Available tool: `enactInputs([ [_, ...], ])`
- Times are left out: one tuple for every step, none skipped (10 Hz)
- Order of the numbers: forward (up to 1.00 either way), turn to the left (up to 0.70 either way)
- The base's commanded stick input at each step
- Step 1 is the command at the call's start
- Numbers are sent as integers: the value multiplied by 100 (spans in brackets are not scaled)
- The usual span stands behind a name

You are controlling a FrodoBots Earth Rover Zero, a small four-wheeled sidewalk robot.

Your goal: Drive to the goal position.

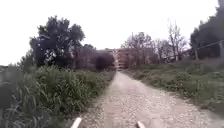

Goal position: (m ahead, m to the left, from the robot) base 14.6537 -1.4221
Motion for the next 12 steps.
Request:
enactInputs([
  [70,-22],
  [70,-34],
  [70,-13],
  [70,0],
  [70,0],
  [70,0],
  [70,0],
  [70,0],
  [70,0],
  [70,0],
  [70,0],
  [70,0],
])
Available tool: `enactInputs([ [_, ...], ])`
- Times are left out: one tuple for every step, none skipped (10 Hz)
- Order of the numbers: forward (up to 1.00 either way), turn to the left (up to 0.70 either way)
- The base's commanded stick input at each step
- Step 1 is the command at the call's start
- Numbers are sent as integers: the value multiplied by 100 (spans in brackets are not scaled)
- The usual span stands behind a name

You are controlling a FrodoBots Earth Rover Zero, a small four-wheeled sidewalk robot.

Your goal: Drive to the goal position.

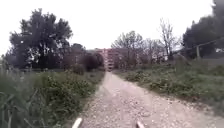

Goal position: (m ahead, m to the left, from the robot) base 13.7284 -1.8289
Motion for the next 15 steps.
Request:
enactInputs([
  [70,0],
  [70,0],
  [70,0],
  [70,0],
  [70,0],
  [70,0],
  [70,0],
  [70,0],
  [70,0],
  [70,0],
  [70,0],
  [70,0],
  [70,0],
  [70,0],
  [70,0],
])
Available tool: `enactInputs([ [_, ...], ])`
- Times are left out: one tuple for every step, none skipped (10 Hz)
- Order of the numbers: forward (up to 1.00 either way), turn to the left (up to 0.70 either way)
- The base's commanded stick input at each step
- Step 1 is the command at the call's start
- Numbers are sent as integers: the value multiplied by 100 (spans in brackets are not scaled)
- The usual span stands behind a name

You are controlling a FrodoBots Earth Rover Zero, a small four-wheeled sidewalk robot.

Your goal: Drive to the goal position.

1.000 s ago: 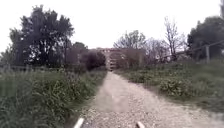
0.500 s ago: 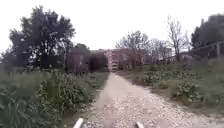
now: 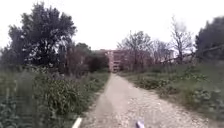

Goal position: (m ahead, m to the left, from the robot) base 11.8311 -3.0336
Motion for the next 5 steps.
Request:
enactInputs([
  [70,0],
  [70,0],
  [70,0],
  [70,0],
  [70,0],
])
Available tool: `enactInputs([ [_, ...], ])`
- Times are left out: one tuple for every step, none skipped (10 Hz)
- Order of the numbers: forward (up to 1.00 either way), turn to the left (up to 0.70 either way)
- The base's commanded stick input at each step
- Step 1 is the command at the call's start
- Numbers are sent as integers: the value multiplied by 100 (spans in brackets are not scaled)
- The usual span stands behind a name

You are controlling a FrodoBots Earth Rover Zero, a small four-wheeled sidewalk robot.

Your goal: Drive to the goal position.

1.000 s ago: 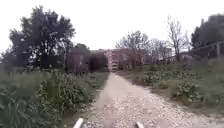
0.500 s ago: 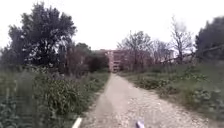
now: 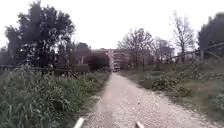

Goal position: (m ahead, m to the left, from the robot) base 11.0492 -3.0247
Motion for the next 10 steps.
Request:
enactInputs([
  [70,0],
  [70,0],
  [70,0],
  [70,0],
  [70,0],
  [70,0],
  [70,0],
  [70,0],
  [70,0],
  [70,0],
])
